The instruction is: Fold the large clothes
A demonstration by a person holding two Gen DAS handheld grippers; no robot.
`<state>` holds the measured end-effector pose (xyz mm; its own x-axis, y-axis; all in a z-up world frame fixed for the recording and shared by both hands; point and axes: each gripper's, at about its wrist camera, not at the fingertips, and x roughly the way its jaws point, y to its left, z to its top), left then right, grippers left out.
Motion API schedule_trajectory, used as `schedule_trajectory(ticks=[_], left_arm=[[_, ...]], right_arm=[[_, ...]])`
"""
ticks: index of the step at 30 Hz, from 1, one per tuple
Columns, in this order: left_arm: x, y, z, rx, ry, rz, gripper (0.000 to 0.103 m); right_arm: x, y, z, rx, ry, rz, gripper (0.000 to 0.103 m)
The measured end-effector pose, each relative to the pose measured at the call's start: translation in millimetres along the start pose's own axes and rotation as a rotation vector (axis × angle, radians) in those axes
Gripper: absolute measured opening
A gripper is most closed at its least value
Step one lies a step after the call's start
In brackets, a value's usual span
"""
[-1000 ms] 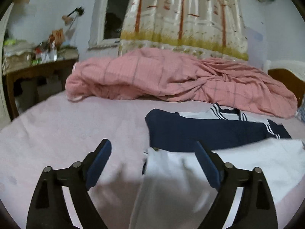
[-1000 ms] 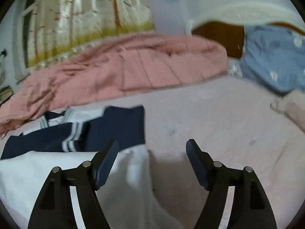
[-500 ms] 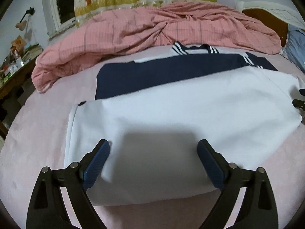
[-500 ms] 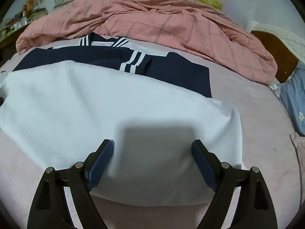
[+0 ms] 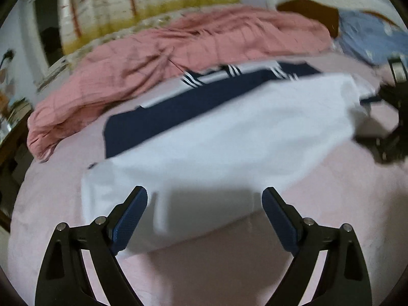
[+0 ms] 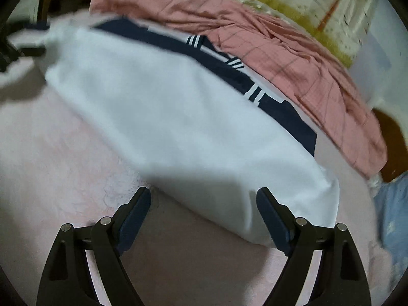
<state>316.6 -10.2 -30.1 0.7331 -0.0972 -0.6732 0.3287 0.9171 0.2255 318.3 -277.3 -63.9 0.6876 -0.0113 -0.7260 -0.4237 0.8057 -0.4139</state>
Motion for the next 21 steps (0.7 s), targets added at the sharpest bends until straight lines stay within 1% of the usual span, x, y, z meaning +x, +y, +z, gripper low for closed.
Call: schedule_trajectory(ticks=[2, 4, 5, 7, 10, 12, 13, 15, 16, 17, 18, 19, 20, 21], left_arm=[[11, -9, -3, 0.037, 0.031, 0.05, 0.091], [23, -13, -7, 0.062, 0.051, 0.092, 0.091], [27, -16, -8, 0.079, 0.053, 0.123, 0.092], [29, -21, -10, 0.099, 0.046, 0.148, 0.092], [32, -20, -10, 0.107, 0.042, 0.166, 0.092], [40, -18, -9, 0.111, 0.062, 0.18, 0.096], [44, -17, -7, 0.118, 0.067, 0.191, 0.098], [54, -11, 0, 0.103, 0.071, 0.204, 0.102], [58, -6, 2, 0.087, 0.075, 0.196, 0.102], [60, -3, 3, 0.073, 0.077, 0.184, 0.102], [61, 0, 4, 0.058, 0.074, 0.175, 0.102], [59, 2, 3, 0.052, 0.059, 0.174, 0.101], [56, 0, 2, 0.057, 0.045, 0.183, 0.098], [53, -3, 1, 0.071, 0.033, 0.196, 0.096]], right_arm=[[0, -2, 0, 0.021, 0.005, 0.002, 0.086], [2, -6, 1, 0.051, 0.017, -0.015, 0.086], [5, -7, 2, 0.056, 0.022, -0.025, 0.086], [8, -10, 1, 0.061, 0.024, -0.028, 0.087], [9, -9, 2, 0.067, 0.024, -0.049, 0.088], [12, -11, 2, 0.065, 0.026, -0.073, 0.089], [14, -12, 2, 0.067, 0.024, -0.076, 0.091], [23, -27, 1, 0.117, 0.043, -0.096, 0.096], [27, -35, 0, 0.144, 0.053, -0.103, 0.1], [31, -46, -2, 0.185, 0.065, -0.103, 0.1], [32, -53, -3, 0.209, 0.066, -0.105, 0.1], [33, -60, -4, 0.226, 0.064, -0.135, 0.1], [34, -63, -5, 0.23, 0.066, -0.162, 0.099], [35, -64, -5, 0.232, 0.064, -0.175, 0.091]])
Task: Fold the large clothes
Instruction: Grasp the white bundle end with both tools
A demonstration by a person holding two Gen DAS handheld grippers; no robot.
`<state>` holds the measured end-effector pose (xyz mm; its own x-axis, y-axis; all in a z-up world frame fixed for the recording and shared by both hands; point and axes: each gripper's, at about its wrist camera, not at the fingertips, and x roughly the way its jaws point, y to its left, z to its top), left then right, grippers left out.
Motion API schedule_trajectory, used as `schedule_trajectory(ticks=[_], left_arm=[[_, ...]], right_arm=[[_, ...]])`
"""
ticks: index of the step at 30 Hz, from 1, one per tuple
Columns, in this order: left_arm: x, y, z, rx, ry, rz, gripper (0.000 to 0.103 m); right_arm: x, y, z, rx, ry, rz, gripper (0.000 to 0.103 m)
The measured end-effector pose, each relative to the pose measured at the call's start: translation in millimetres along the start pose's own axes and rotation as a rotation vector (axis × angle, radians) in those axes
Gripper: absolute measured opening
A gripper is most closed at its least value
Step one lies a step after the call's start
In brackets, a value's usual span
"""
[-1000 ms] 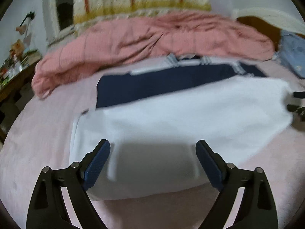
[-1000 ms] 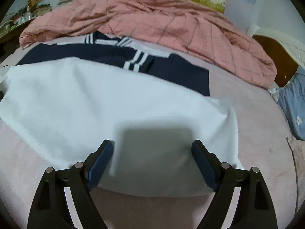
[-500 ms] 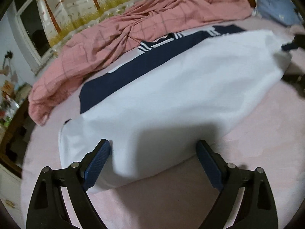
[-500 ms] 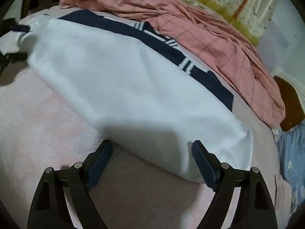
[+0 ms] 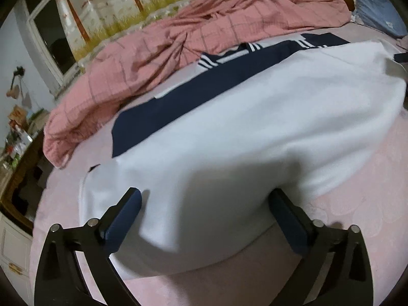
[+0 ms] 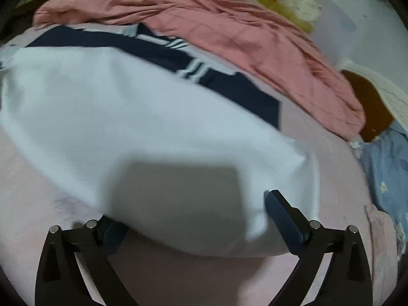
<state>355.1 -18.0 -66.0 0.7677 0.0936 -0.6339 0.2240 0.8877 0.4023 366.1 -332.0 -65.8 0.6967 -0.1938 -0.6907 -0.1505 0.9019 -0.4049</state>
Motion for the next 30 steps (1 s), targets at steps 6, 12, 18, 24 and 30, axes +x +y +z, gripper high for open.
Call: schedule_trajectory(ticks=[6, 12, 18, 24, 30], left_arm=[[-30, -22, -23, 0.226, -0.022, -0.017, 0.083], [-31, -15, -29, 0.299, -0.01, -0.063, 0.083], [-23, 1, -34, 0.263, 0.025, -0.037, 0.082], [-9, -13, -29, 0.236, -0.008, 0.098, 0.056], [-23, -5, -24, 0.15, -0.098, 0.104, 0.024]], right_arm=[[-10, 23, -4, -0.155, -0.061, -0.033, 0.054], [-11, 29, -5, -0.198, -0.061, -0.011, 0.036], [-13, 29, -4, -0.181, -0.058, 0.007, 0.035], [-13, 26, -4, -0.154, -0.055, 0.022, 0.035], [-8, -8, 0, 0.049, -0.081, 0.176, 0.032]])
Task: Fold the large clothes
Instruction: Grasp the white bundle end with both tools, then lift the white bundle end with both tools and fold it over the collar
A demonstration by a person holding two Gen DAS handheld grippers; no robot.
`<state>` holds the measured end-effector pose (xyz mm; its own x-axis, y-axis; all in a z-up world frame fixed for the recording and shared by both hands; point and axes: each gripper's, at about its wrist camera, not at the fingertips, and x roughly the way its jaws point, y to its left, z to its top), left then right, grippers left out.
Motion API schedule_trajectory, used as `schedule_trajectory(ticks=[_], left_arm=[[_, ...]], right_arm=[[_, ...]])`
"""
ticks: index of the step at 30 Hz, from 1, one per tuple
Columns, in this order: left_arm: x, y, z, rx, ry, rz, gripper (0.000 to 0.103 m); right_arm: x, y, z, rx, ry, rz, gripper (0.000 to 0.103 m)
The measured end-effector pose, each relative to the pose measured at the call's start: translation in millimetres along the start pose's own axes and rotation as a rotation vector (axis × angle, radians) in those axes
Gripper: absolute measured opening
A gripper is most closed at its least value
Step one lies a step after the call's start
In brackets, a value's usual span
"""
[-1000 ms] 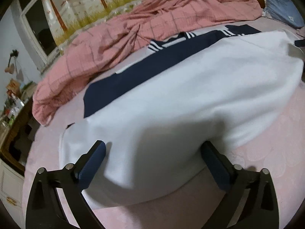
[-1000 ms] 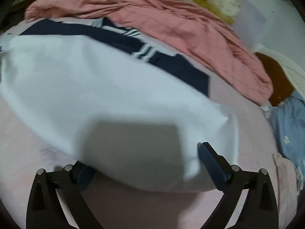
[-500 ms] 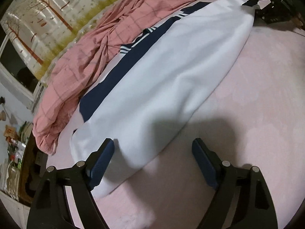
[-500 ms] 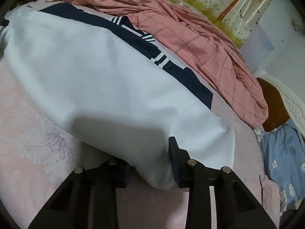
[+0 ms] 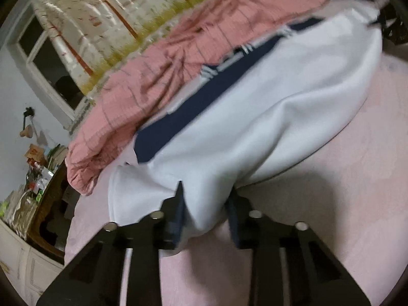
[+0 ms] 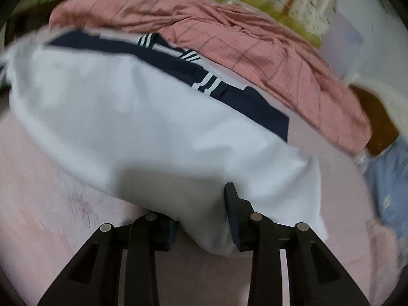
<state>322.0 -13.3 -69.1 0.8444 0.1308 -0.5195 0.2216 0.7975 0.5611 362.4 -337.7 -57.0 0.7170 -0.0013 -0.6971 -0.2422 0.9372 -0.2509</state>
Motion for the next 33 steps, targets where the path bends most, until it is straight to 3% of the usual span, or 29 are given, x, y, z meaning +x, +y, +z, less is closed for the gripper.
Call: schedule_trajectory(ticks=[1, 4, 6, 9, 13, 18, 21, 25, 28, 33], left_arm=[[-4, 5, 1, -0.029, -0.004, -0.01, 0.022], [-17, 21, -4, -0.117, 0.013, -0.104, 0.02], [-28, 32, -10, -0.143, 0.044, -0.166, 0.019], [-49, 41, -12, -0.19, 0.056, -0.177, 0.019], [-88, 38, -26, -0.174, 0.059, -0.183, 0.018], [-149, 42, -58, -0.272, 0.038, -0.303, 0.018], [-168, 41, -61, -0.322, 0.015, -0.31, 0.018], [-158, 65, -31, -0.439, -0.02, -0.296, 0.018], [-129, 89, 1, -0.488, -0.029, -0.263, 0.018], [-48, 115, 49, -0.535, 0.053, -0.231, 0.018]], right_arm=[[-2, -4, -1, 0.024, -0.012, 0.017, 0.023], [-24, -8, -8, 0.07, -0.112, 0.019, 0.014], [-43, -3, -12, 0.081, -0.133, -0.003, 0.013], [-62, 6, -13, 0.115, -0.109, 0.001, 0.012], [-95, 24, -33, 0.092, -0.107, -0.007, 0.012], [-144, 22, -81, 0.164, -0.071, 0.085, 0.012], [-163, 22, -93, 0.189, -0.076, 0.089, 0.012], [-168, 15, -70, 0.212, -0.095, 0.082, 0.013], [-159, -4, -26, 0.242, -0.109, 0.1, 0.013], [-104, -33, 45, 0.295, -0.039, 0.134, 0.014]])
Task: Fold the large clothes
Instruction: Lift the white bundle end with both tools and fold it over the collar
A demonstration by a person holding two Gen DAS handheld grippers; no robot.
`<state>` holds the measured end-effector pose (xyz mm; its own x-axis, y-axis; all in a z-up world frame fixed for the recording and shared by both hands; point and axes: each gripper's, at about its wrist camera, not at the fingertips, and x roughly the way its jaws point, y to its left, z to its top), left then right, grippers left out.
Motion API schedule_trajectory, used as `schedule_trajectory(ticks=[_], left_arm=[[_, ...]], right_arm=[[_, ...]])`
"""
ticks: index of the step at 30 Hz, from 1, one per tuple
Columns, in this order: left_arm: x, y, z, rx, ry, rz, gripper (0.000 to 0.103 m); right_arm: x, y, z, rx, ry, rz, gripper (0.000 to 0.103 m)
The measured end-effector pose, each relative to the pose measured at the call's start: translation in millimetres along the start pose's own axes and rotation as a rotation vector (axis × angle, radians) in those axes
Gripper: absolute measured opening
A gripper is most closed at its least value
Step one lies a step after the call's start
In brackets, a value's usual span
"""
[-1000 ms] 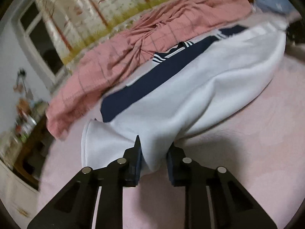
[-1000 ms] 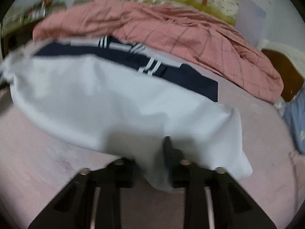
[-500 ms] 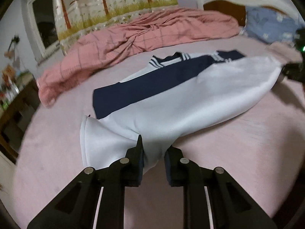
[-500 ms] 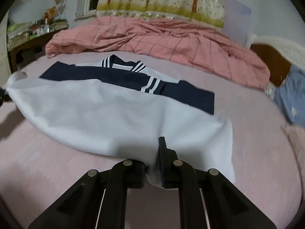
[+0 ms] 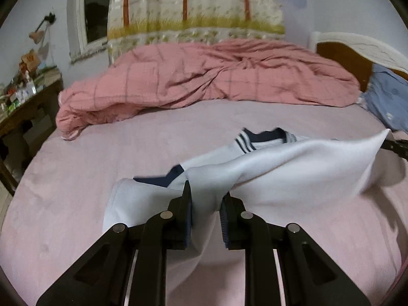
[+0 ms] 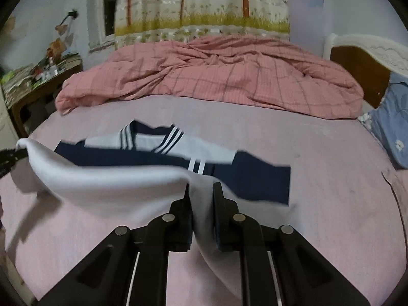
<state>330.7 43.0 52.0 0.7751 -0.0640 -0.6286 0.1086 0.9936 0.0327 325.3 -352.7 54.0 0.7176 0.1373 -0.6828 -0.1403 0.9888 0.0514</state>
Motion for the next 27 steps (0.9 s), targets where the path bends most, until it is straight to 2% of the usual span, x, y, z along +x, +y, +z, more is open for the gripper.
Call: schedule_trajectory(ticks=[3, 8, 12, 15, 18, 20, 21, 22, 24, 25, 26, 27], left_arm=[[41, 2, 17, -0.003, 0.029, 0.019, 0.018], [89, 10, 26, -0.05, 0.064, 0.012, 0.018], [117, 7, 22, -0.027, 0.08, 0.028, 0.018], [125, 7, 13, -0.022, 0.021, 0.014, 0.019], [132, 10, 6, -0.035, 0.023, 0.0, 0.019], [129, 5, 3, 0.009, -0.01, 0.028, 0.027], [126, 3, 3, 0.03, -0.035, 0.042, 0.031], [121, 2, 2, 0.035, -0.063, 0.045, 0.04], [100, 7, -2, 0.005, -0.16, 0.032, 0.054], [91, 9, -3, -0.007, -0.192, 0.024, 0.067], [81, 12, -4, -0.017, -0.221, 0.015, 0.074], [72, 13, -4, -0.026, -0.245, 0.005, 0.075]], right_arm=[[42, -4, 31, 0.007, 0.048, -0.015, 0.014], [97, -1, 56, 0.0, 0.084, -0.045, 0.014], [132, -7, 61, 0.007, 0.12, -0.033, 0.014], [152, -14, 54, 0.038, 0.129, -0.019, 0.014], [157, -16, 48, 0.021, 0.112, -0.019, 0.014], [154, -17, 45, 0.012, 0.098, -0.038, 0.024], [150, -18, 43, 0.009, 0.088, -0.058, 0.035], [147, -20, 43, 0.007, 0.079, -0.071, 0.043], [135, -27, 38, 0.01, 0.056, -0.06, 0.043], [129, -30, 36, 0.017, 0.053, -0.045, 0.043], [120, -36, 35, 0.034, 0.044, -0.023, 0.044], [115, -39, 35, 0.043, 0.034, -0.021, 0.049]])
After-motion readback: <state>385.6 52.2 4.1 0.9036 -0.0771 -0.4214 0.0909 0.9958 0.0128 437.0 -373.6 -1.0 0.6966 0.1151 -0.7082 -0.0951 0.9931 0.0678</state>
